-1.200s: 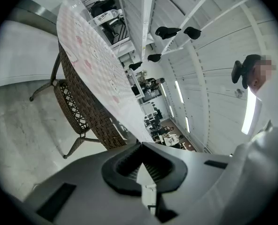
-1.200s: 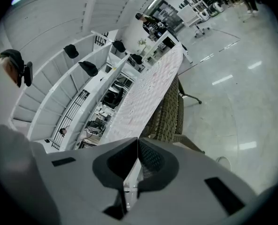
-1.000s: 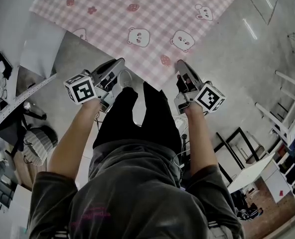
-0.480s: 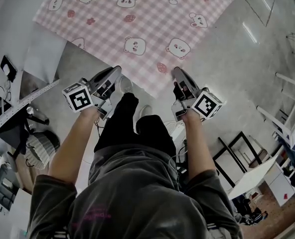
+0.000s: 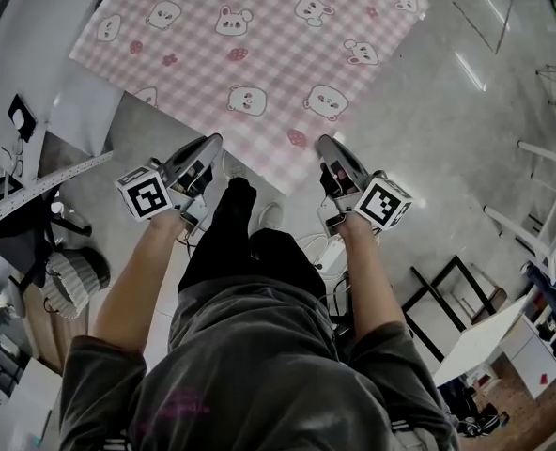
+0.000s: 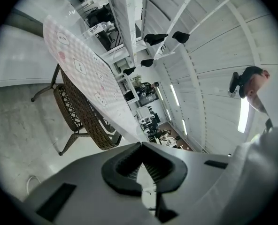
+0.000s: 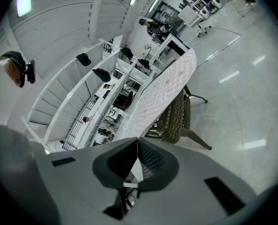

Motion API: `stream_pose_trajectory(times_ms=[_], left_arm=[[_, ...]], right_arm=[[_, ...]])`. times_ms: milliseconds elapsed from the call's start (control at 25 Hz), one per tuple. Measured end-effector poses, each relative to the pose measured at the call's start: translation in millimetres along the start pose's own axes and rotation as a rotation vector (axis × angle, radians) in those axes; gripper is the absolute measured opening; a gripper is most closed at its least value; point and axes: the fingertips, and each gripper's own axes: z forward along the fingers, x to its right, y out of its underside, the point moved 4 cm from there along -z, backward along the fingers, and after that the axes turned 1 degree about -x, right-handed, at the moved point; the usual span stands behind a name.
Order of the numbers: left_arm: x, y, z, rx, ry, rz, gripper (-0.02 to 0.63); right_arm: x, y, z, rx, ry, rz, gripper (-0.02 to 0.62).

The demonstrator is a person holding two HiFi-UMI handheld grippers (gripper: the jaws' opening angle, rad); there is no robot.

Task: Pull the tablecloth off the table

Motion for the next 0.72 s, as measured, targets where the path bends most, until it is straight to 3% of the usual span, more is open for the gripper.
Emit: stream_pose_trajectory(times_ms=[160,560,720], left_arm=[[-12.5,-22.4,21.3,0.053,0.077,0.094,0.000],[-0.7,-19.6,12.6,0.090,0.122,0.156,0.000],[3.1,-25.6,15.1,0.099,0.113,0.144,0.000]], right_arm=[[8.6,-17.9,19.1,0.076,-0.068,-0.073,0.005],[0.9,-12.2,9.7,0.110,-0.122,-0.124,0.005],[-3.8,-20.9,11.9,0.096,-0.124,-0.118,0.005]])
